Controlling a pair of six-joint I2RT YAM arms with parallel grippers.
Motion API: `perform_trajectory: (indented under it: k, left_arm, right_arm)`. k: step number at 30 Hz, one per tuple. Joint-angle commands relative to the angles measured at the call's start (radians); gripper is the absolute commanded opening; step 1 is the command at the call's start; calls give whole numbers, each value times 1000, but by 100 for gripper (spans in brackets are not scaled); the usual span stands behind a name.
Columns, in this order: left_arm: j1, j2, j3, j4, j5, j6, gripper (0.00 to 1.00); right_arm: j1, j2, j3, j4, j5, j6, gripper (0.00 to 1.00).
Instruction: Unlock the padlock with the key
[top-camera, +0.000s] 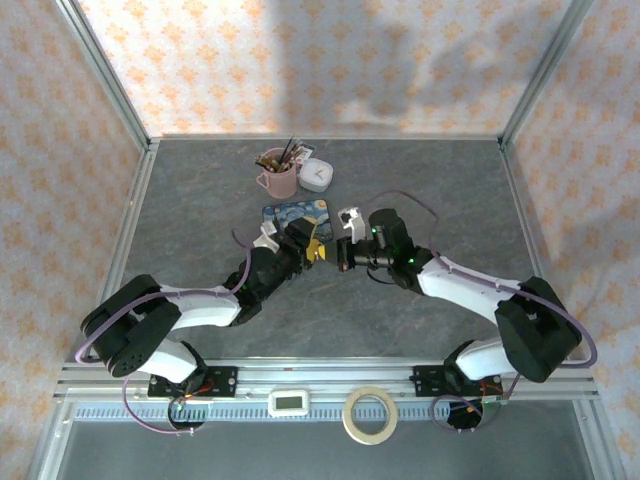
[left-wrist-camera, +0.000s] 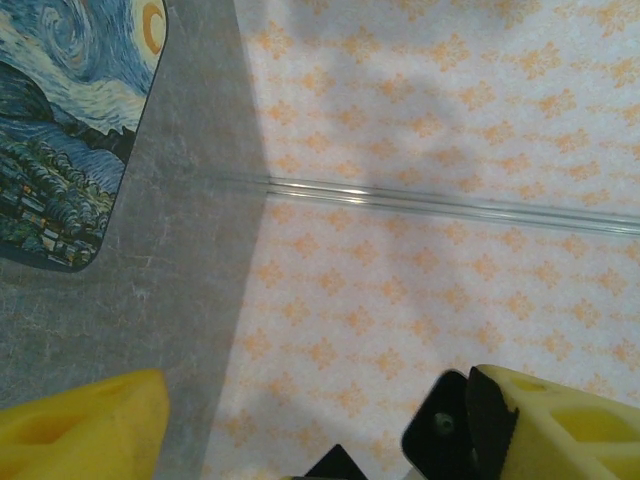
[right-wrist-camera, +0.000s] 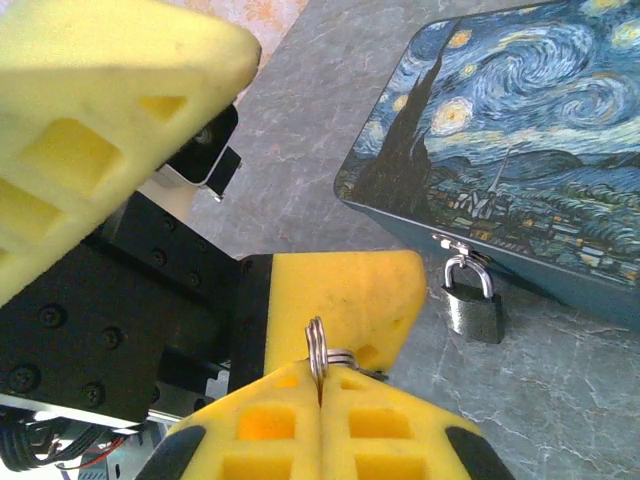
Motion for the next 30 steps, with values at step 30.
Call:
perform_trajectory:
  k: [30]
  left_arm:
    - [-14,-32,6,-17,-11,44,75]
  right_arm:
    - [6,-37,-9,-68,71,-63,0]
